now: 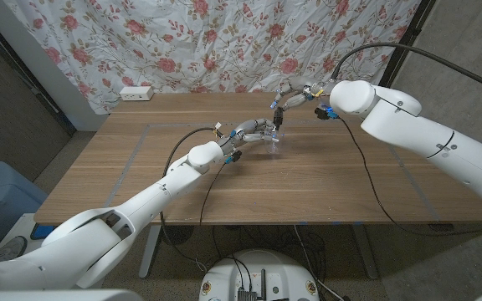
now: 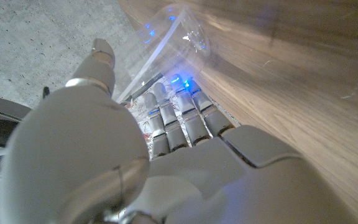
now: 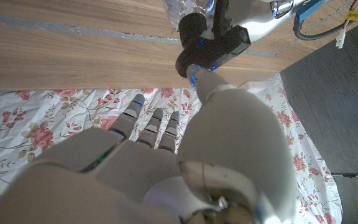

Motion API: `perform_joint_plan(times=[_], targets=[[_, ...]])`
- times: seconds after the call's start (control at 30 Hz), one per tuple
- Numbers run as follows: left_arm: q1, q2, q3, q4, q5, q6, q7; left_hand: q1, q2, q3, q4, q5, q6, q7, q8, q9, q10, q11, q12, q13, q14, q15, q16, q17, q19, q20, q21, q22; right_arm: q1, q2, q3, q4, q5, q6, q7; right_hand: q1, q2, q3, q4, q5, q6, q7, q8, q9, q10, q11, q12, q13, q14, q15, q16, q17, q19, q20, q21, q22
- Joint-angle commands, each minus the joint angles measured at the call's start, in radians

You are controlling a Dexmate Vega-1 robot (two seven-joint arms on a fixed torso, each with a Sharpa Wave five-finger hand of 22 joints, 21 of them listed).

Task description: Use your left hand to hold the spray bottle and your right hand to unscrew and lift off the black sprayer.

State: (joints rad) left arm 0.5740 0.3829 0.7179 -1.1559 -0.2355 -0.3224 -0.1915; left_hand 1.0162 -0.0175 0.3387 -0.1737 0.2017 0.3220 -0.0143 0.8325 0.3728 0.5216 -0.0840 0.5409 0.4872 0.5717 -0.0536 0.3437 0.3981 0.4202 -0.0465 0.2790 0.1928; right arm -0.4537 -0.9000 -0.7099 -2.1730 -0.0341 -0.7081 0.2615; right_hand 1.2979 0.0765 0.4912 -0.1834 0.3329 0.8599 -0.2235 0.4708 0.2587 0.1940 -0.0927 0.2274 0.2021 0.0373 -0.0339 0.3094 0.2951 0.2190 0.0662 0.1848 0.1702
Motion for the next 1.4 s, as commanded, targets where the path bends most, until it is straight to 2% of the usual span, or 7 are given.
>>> perform_joint_plan(times=[0.03, 0.47, 0.63, 0.77, 1.1, 1.33, 1.4], targets=[[-0.002, 0.0, 0.0, 0.004, 0.001, -0.008, -0.003, 0.032, 0.11, 0.006, 0.002, 0.008, 0.042, -0.036, 0.153, 0.002, 0.108, -0.097, 0.004, 0.147, 0.012, -0.141, -0.003, 0.003, 0.009, 0.001, 0.003, 0.004, -0.002, -0.014, 0.032, -0.007, 0.024, 0.011, 0.013, 0.017, -0.003, -0.009, 0.001, 0.006, -0.021, 0.003, -0.015, -0.006, -0.009, -0.003, -0.006, 0.003, -0.014, -0.005, -0.008, 0.003, -0.009, 0.004, -0.002, 0.001], [0.004, 0.004, -0.002, -0.009, 0.003, -0.007, 0.006, 0.031, 0.111, 0.005, 0.003, 0.008, 0.042, -0.034, 0.159, -0.002, 0.106, -0.1, 0.0, 0.15, 0.012, -0.138, -0.007, 0.003, 0.008, 0.001, 0.003, 0.004, 0.001, -0.045, 0.057, -0.048, 0.033, -0.047, 0.005, -0.1, -0.042, -0.1, 0.044, 0.0, -0.106, 0.004, -0.108, -0.045, -0.03, 0.034, -0.015, 0.002, -0.011, 0.037, -0.009, 0.004, 0.029, 0.041, 0.011, -0.001], [0.007, 0.006, -0.002, -0.015, 0.005, -0.004, 0.008, 0.03, 0.112, 0.006, 0.003, 0.008, 0.043, -0.034, 0.16, -0.003, 0.107, -0.098, 0.0, 0.151, 0.012, -0.138, -0.009, 0.003, 0.008, 0.001, 0.003, 0.004, 0.003, -0.054, 0.056, -0.057, 0.037, -0.052, 0.007, -0.188, -0.055, -0.146, 0.065, -0.009, -0.143, 0.012, -0.149, -0.05, -0.04, 0.053, -0.018, 0.003, -0.011, 0.06, -0.011, 0.004, 0.036, 0.064, 0.01, -0.001], [0.007, 0.006, -0.002, -0.016, 0.006, -0.003, 0.009, 0.03, 0.111, 0.005, 0.003, 0.008, 0.043, -0.034, 0.161, -0.003, 0.108, -0.098, -0.001, 0.152, 0.013, -0.138, -0.008, 0.003, 0.008, 0.001, 0.004, 0.004, 0.018, -0.067, 0.042, -0.056, 0.03, -0.045, 0.031, -0.284, -0.073, -0.194, 0.087, -0.031, -0.17, 0.045, -0.18, -0.05, -0.038, 0.078, -0.016, 0.003, -0.015, 0.091, -0.017, 0.003, 0.036, 0.094, 0.008, 0.0], [0.011, 0.006, -0.003, -0.022, 0.008, -0.004, 0.018, 0.029, 0.112, 0.005, 0.003, 0.008, 0.045, -0.033, 0.165, -0.005, 0.11, -0.094, -0.002, 0.154, 0.016, -0.139, -0.01, 0.004, 0.009, 0.002, 0.004, 0.004, 0.046, -0.076, 0.002, -0.072, -0.017, -0.056, 0.068, -0.379, -0.084, -0.236, 0.11, -0.064, -0.208, 0.111, -0.211, -0.045, -0.037, 0.101, -0.015, 0.003, -0.017, 0.107, -0.023, 0.0, 0.029, 0.115, 0.003, 0.0], [0.015, 0.006, -0.005, -0.024, 0.006, -0.004, 0.021, 0.03, 0.113, 0.005, 0.003, 0.008, 0.047, -0.033, 0.167, -0.007, 0.109, -0.097, -0.003, 0.154, 0.015, -0.139, -0.011, 0.005, 0.009, 0.002, 0.005, 0.004, 0.059, -0.097, -0.04, -0.084, -0.105, -0.019, 0.098, -0.49, -0.046, -0.261, 0.146, -0.091, -0.243, 0.215, -0.228, -0.022, -0.037, 0.142, -0.015, 0.003, -0.022, 0.127, -0.029, 0.002, 0.018, 0.12, 0.003, 0.0], [0.014, 0.005, -0.004, -0.019, 0.004, -0.008, 0.017, 0.03, 0.114, 0.005, 0.003, 0.008, 0.048, -0.035, 0.168, -0.007, 0.11, -0.099, -0.004, 0.155, 0.015, -0.139, -0.011, 0.006, 0.009, 0.001, 0.005, 0.004, 0.019, -0.097, -0.012, -0.089, -0.107, 0.004, 0.053, -0.517, -0.047, -0.269, 0.151, -0.09, -0.242, 0.235, -0.228, -0.017, -0.036, 0.16, -0.015, 0.003, -0.014, 0.143, -0.028, 0.001, 0.029, 0.132, 0.008, 0.0]])
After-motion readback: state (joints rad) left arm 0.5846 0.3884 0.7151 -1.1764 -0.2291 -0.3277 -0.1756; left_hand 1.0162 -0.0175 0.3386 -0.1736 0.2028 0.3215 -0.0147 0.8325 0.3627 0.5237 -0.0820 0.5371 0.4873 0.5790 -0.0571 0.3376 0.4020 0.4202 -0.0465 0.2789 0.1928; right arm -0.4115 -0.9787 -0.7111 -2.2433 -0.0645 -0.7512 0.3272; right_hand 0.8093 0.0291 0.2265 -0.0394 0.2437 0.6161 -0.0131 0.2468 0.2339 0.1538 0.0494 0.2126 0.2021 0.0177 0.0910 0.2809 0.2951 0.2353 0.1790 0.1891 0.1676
